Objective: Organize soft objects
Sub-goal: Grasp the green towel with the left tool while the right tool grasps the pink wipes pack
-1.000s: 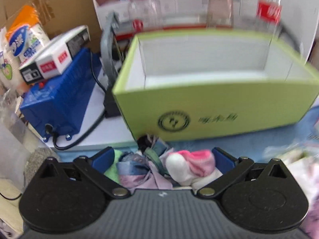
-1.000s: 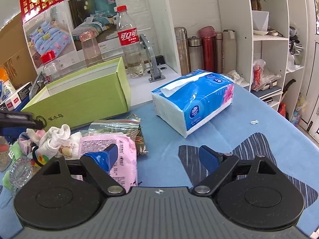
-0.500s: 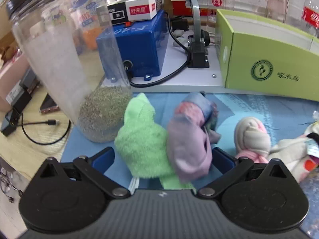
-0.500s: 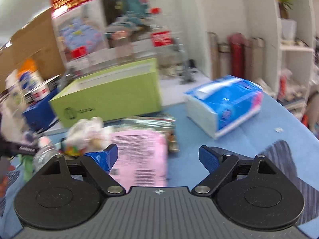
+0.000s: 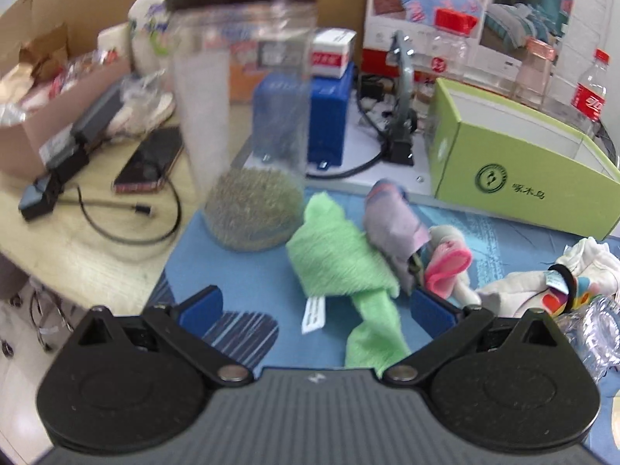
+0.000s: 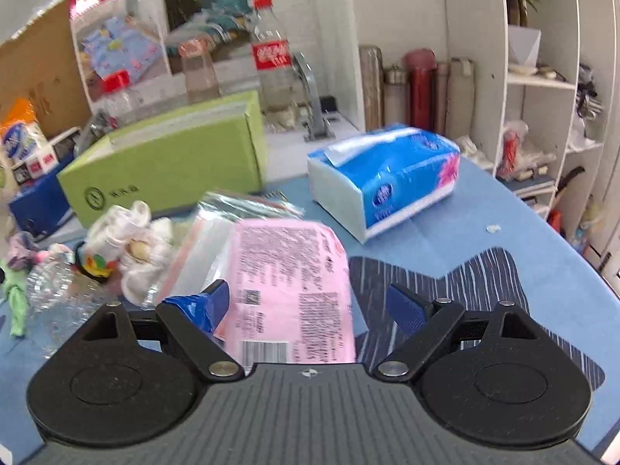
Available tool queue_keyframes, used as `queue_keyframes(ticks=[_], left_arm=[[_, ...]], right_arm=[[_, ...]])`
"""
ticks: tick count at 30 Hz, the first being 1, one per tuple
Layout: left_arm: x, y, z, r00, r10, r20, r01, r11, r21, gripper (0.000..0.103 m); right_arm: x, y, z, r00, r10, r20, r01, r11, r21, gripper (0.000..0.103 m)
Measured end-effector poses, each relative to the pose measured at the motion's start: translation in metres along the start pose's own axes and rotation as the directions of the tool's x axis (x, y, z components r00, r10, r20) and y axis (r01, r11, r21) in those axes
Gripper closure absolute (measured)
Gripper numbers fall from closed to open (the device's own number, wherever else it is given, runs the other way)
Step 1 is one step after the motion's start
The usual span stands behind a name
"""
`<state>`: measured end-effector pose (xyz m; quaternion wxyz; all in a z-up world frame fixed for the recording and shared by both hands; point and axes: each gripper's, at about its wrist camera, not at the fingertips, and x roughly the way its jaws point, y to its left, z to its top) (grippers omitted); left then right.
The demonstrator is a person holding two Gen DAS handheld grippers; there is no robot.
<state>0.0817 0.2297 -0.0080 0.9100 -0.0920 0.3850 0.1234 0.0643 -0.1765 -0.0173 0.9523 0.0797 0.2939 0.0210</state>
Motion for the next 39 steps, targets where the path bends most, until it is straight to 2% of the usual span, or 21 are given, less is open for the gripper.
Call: queue_keyframes(ticks=[3, 6, 10, 14, 19, 23, 30, 34, 36, 39], left_arm=[[0.009, 0.009, -0.009, 0.997, -0.039, -0.059, 0.036, 0.998, -0.049, 0.001], [0.016, 0.001, -0.014, 0.996, -0.058, -0.075, 0.057, 0.998, -0.012, 0.001], [0.027, -0.013, -0.006, 0.999, -0.012, -0.031, 0.013, 0.998, 0.055, 0.001], [0.053, -0.014, 0.008, 0.997, 0.052, -0.061, -0.048, 0.996, 0.074, 0.001], [0.062, -0.003, 0.006, 0.995, 0.043, -0.089, -0.039, 0.998, 0.042, 0.001], [0.061, -0.005, 0.003, 0.996, 0.053, -0.076, -0.049, 0.997, 0.056, 0.001], [0.063, -0.008, 0.004, 0.996, 0.042, -0.073, -0.037, 0.997, 0.065, 0.001], [0.063, -0.008, 0.004, 0.997, 0.038, -0.07, -0.033, 0.997, 0.069, 0.001], [0.064, -0.008, 0.004, 0.997, 0.038, -0.066, -0.034, 0.997, 0.069, 0.001], [0.064, -0.008, 0.004, 0.997, 0.039, -0.062, -0.035, 0.997, 0.069, 0.001]], right_arm=[[-0.004, 0.0, 0.002, 0.998, 0.051, 0.028, -0.051, 0.999, -0.01, 0.028], [-0.008, -0.005, 0.003, 0.998, 0.045, 0.051, -0.045, 0.999, -0.001, 0.028], [-0.012, -0.015, 0.003, 0.997, 0.051, 0.049, -0.052, 0.998, 0.024, 0.028], [-0.012, -0.021, 0.0, 0.998, 0.05, 0.039, -0.052, 0.998, 0.04, 0.028], [-0.002, -0.025, -0.002, 0.999, 0.045, 0.009, -0.046, 0.998, 0.054, 0.028], [0.01, -0.019, -0.01, 0.998, 0.036, -0.042, -0.035, 0.999, 0.013, 0.028], [0.013, 0.004, -0.011, 0.995, 0.074, -0.06, -0.078, 0.995, -0.069, 0.028], [0.025, 0.01, -0.014, 0.998, -0.003, -0.061, -0.005, 0.991, -0.133, 0.028], [0.032, 0.003, -0.013, 0.997, -0.008, -0.081, -0.002, 0.993, -0.117, 0.028], [0.044, -0.009, -0.015, 0.993, 0.026, -0.117, -0.032, 0.998, -0.051, 0.026]])
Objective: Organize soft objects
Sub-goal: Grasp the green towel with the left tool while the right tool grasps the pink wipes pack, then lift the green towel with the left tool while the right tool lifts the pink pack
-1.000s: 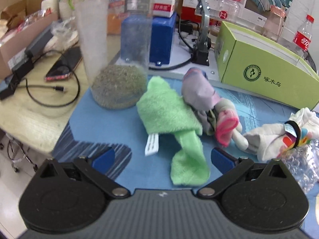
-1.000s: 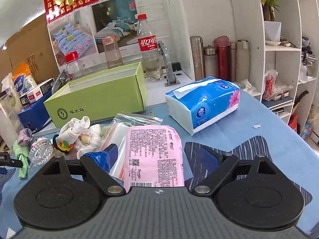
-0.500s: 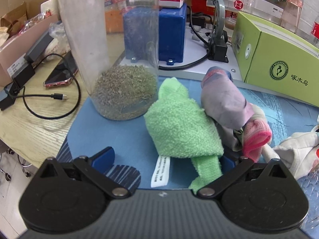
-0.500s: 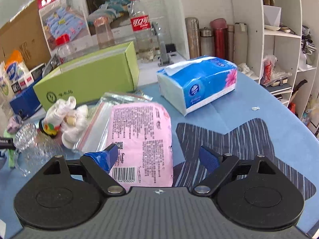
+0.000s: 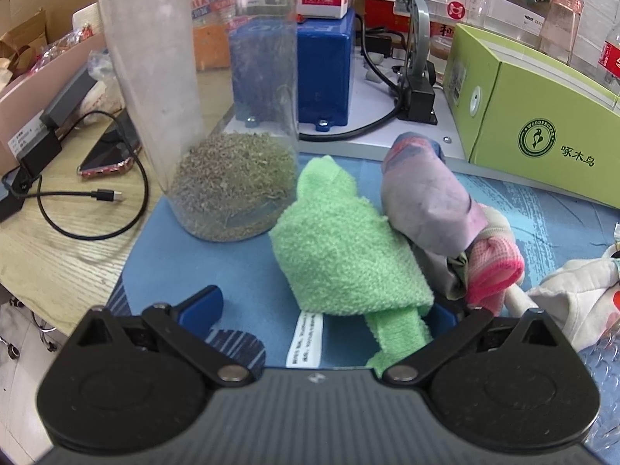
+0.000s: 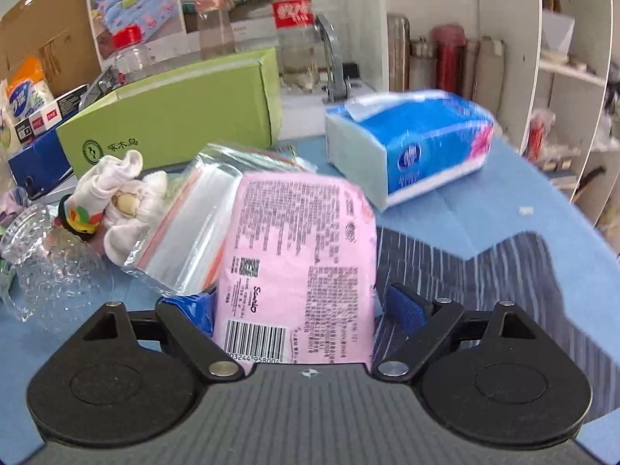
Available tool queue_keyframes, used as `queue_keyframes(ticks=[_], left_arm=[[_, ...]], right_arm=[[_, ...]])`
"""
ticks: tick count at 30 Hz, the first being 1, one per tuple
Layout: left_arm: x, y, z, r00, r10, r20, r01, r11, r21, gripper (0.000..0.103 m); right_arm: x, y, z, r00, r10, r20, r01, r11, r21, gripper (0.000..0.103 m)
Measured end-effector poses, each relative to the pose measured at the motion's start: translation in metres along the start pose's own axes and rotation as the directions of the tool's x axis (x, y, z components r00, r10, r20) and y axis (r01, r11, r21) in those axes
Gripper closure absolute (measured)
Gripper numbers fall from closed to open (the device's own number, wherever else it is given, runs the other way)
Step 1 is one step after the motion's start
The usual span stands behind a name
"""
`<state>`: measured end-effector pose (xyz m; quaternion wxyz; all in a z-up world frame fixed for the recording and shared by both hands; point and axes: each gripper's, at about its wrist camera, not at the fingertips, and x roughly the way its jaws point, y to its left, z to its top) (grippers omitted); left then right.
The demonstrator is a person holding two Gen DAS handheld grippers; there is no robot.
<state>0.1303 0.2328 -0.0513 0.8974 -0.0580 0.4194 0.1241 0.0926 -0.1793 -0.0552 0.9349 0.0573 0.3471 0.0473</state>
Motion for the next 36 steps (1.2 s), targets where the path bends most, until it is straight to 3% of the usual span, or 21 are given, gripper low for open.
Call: queue_keyframes(ticks=[3, 5, 10, 15, 18, 23, 31, 32, 33, 34, 36], left_arm=[[0.001, 0.0, 0.001, 1.0, -0.003, -0.003, 0.003, 1.0, 0.002, 0.001], [0.001, 0.001, 0.002, 1.0, -0.006, -0.006, 0.006, 1.0, 0.004, 0.001], [0.002, 0.002, 0.003, 1.0, -0.011, -0.018, 0.011, 1.0, 0.009, 0.001], [0.002, 0.002, 0.002, 1.0, -0.013, -0.013, 0.013, 1.0, 0.013, 0.001], [0.001, 0.001, 0.002, 1.0, -0.014, -0.014, 0.015, 1.0, 0.014, 0.001], [0.001, 0.002, 0.0, 1.0, -0.017, -0.01, 0.017, 1.0, 0.013, 0.001], [-0.003, 0.009, 0.002, 0.999, -0.04, -0.004, 0.04, 0.999, -0.027, 0.004], [-0.004, 0.01, 0.002, 0.999, -0.042, -0.002, 0.042, 0.999, -0.03, 0.01], [-0.006, 0.011, 0.002, 0.999, -0.043, 0.002, 0.043, 0.999, -0.028, 0.026], [-0.01, 0.012, 0.002, 0.999, -0.044, 0.009, 0.044, 0.999, -0.027, 0.034], [-0.018, 0.013, 0.002, 0.997, -0.074, 0.004, 0.074, 0.997, -0.023, 0.07]], right_arm=[[0.004, 0.012, -0.007, 0.998, -0.055, 0.033, 0.058, 0.992, -0.111, 0.027], [0.002, 0.01, -0.013, 0.996, -0.058, 0.069, 0.063, 0.995, -0.076, 0.026], [0.002, 0.004, -0.004, 0.998, -0.052, 0.023, 0.054, 0.996, -0.074, 0.026], [-0.007, -0.024, 0.01, 0.989, 0.142, -0.034, -0.137, 0.984, 0.117, 0.026], [-0.001, -0.021, 0.016, 0.992, 0.101, -0.069, -0.094, 0.991, 0.091, 0.026], [0.01, 0.004, 0.016, 0.992, -0.048, -0.119, 0.035, 0.994, -0.106, 0.025], [0.01, -0.007, 0.012, 0.996, -0.039, -0.085, 0.029, 0.993, -0.114, 0.022], [0.01, -0.008, 0.012, 0.996, -0.037, -0.083, 0.027, 0.993, -0.114, 0.023], [0.009, -0.007, 0.012, 0.996, -0.038, -0.077, 0.029, 0.993, -0.113, 0.025], [0.008, -0.008, 0.011, 0.997, -0.034, -0.068, 0.027, 0.993, -0.113, 0.027], [0.004, -0.007, 0.007, 0.998, -0.023, -0.053, 0.016, 0.991, -0.13, 0.038]])
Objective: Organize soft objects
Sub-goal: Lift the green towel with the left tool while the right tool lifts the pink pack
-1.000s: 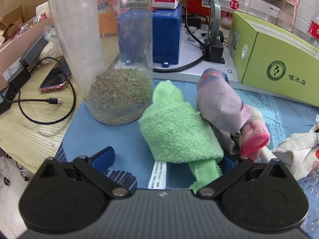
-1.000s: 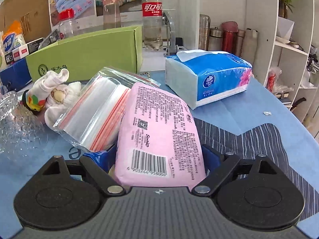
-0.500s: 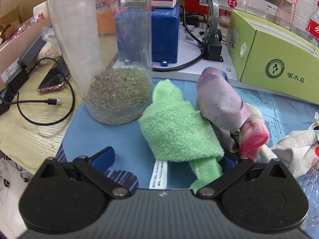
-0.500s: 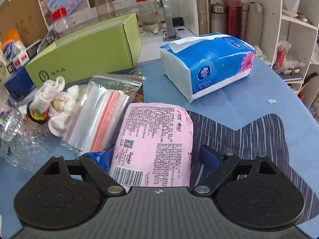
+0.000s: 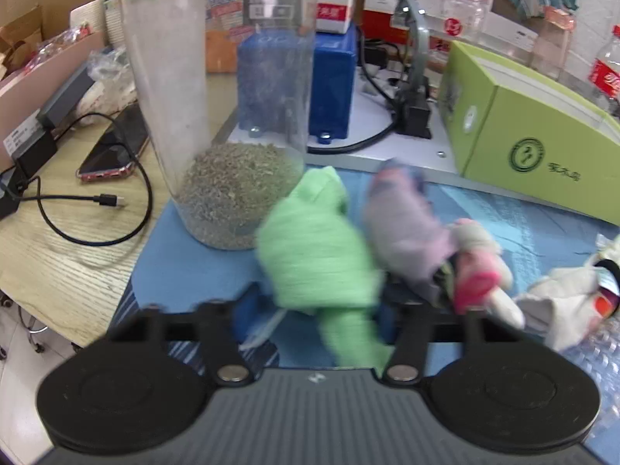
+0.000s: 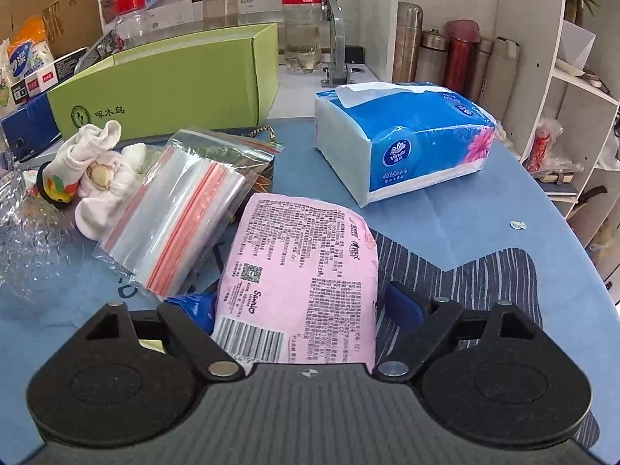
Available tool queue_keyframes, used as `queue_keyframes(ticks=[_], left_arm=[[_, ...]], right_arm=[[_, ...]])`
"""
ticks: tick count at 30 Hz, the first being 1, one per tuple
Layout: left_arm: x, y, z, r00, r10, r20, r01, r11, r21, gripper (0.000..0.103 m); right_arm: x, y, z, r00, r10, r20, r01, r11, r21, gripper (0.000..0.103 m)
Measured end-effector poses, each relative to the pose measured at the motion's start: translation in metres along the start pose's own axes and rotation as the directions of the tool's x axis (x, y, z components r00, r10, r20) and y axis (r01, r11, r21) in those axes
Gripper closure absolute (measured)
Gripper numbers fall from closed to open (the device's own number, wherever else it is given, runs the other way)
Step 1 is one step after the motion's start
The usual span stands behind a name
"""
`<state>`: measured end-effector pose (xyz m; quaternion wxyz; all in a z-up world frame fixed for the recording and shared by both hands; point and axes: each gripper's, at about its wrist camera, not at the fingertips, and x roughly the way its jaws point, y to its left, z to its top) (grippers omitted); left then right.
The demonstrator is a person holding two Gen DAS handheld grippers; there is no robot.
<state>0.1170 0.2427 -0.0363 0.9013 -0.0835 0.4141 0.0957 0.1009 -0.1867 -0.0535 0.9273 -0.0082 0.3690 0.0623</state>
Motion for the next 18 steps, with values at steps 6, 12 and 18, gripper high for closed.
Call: queue_keyframes(ticks=[6, 12, 18], left_arm=[[-0.047, 0.013, -0.024, 0.999, -0.034, 0.012, 0.034, 0.998, 0.046, 0.075], [-0.106, 0.021, -0.028, 0.989, -0.097, 0.114, 0.088, 0.992, 0.086, 0.076], [-0.088, 0.014, -0.026, 0.983, 0.053, 0.178, -0.072, 0.992, 0.106, 0.001]], right_arm=[[-0.033, -0.001, -0.013, 0.998, 0.048, 0.028, -0.048, 0.999, -0.009, 0.056], [-0.07, -0.004, -0.011, 0.985, 0.126, 0.119, -0.128, 0.992, 0.013, 0.056], [-0.059, 0.006, -0.003, 0.982, 0.11, 0.152, -0.106, 0.994, -0.031, 0.055]])
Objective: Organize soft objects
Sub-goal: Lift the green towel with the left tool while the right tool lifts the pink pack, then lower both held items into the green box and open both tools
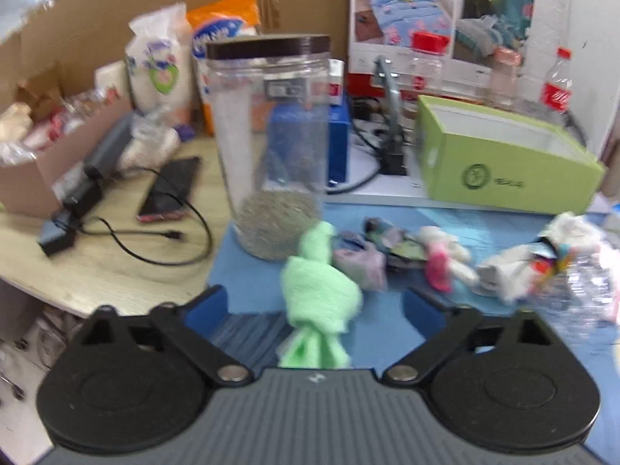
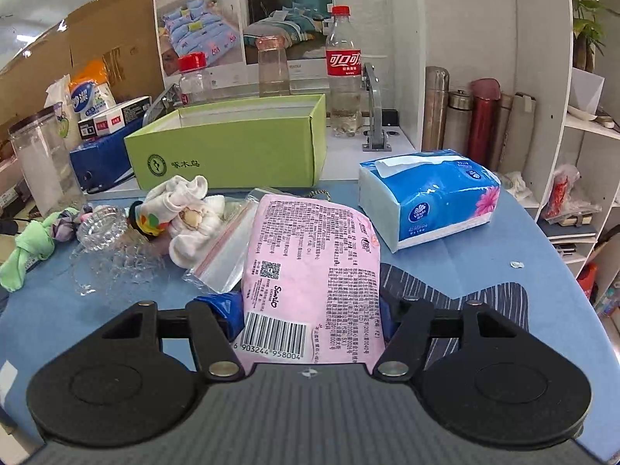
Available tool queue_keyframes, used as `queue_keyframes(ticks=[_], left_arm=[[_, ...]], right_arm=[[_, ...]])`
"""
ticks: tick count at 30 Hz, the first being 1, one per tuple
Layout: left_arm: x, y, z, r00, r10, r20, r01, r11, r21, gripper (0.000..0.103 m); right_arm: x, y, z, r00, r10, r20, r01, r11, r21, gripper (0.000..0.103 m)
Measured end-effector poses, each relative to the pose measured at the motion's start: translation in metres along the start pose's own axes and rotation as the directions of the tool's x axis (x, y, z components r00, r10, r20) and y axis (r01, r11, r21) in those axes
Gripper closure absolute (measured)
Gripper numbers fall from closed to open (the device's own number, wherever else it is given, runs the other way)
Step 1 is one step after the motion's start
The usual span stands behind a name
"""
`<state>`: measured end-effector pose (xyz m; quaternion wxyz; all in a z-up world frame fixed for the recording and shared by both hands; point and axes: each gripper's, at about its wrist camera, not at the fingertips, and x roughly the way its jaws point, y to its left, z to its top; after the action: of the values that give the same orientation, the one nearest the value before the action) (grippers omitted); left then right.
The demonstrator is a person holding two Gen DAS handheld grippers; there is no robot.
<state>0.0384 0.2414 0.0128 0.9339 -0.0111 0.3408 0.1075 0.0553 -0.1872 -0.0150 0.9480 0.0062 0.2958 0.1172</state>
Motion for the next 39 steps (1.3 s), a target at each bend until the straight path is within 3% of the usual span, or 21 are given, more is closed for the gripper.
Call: queue_keyframes(ticks=[4, 7, 8, 14, 17, 21, 25, 28, 30, 33, 37, 39], left_arm=[[0.042, -0.007, 0.004, 0.996, 0.07, -0.053, -0.067, 0.996, 0.061, 0.001], [0.072, -0.008, 0.002, 0.992, 0.058, -0.113, -0.051, 0.997, 0.065, 0.013], [0.078, -0.007, 0.0, 0.991, 0.032, -0.131, -0.025, 0.998, 0.056, 0.023], [0.09, 0.001, -0.001, 0.989, -0.023, -0.149, 0.025, 1.0, 0.011, 0.024], [0.089, -0.001, -0.001, 0.988, -0.034, -0.149, 0.037, 0.999, 0.022, 0.029], [0.084, 0.001, 0.002, 0.984, -0.077, -0.16, 0.079, 0.997, 0.004, 0.058], [0.055, 0.008, -0.004, 0.987, -0.087, -0.136, 0.086, 0.996, -0.013, 0.059], [0.014, 0.017, -0.002, 0.984, -0.151, -0.093, 0.148, 0.988, -0.032, 0.059], [-0.011, 0.014, 0.011, 0.981, -0.188, -0.039, 0.187, 0.982, -0.015, 0.059], [-0.026, -0.005, 0.047, 0.969, -0.243, 0.048, 0.243, 0.97, 0.014, 0.059], [-0.01, -0.048, 0.11, 0.944, -0.305, 0.125, 0.301, 0.952, 0.047, 0.059], [0.007, -0.073, 0.14, 0.937, -0.315, 0.15, 0.308, 0.949, 0.068, 0.059]], right_arm=[[0.015, -0.015, -0.008, 0.998, -0.046, -0.05, 0.047, 0.999, 0.016, 0.054], [0.027, -0.019, -0.013, 0.994, -0.069, -0.088, 0.07, 0.997, 0.01, 0.054], [0.03, -0.019, -0.015, 0.992, -0.073, -0.101, 0.074, 0.997, 0.009, 0.053], [0.039, -0.018, -0.018, 0.99, -0.095, -0.108, 0.097, 0.995, 0.015, 0.048], [0.042, -0.015, -0.018, 0.987, -0.127, -0.098, 0.13, 0.991, 0.023, 0.045], [0.044, -0.015, -0.018, 0.986, -0.142, -0.093, 0.146, 0.988, 0.042, 0.043], [0.036, -0.021, -0.02, 0.992, -0.095, -0.079, 0.101, 0.993, 0.068, 0.053], [0.018, -0.021, -0.02, 0.997, -0.069, -0.043, 0.073, 0.993, 0.088, 0.055], [0.002, -0.015, -0.01, 0.999, -0.052, -0.001, 0.051, 0.996, 0.071, 0.055], [-0.012, -0.004, 0.025, 0.994, 0.036, 0.102, -0.04, 0.999, 0.032, 0.055], [0.001, 0.021, 0.093, 0.97, 0.107, 0.218, -0.089, 0.992, -0.093, 0.054], [0.021, 0.03, 0.125, 0.964, 0.133, 0.229, -0.106, 0.987, -0.124, 0.054]])
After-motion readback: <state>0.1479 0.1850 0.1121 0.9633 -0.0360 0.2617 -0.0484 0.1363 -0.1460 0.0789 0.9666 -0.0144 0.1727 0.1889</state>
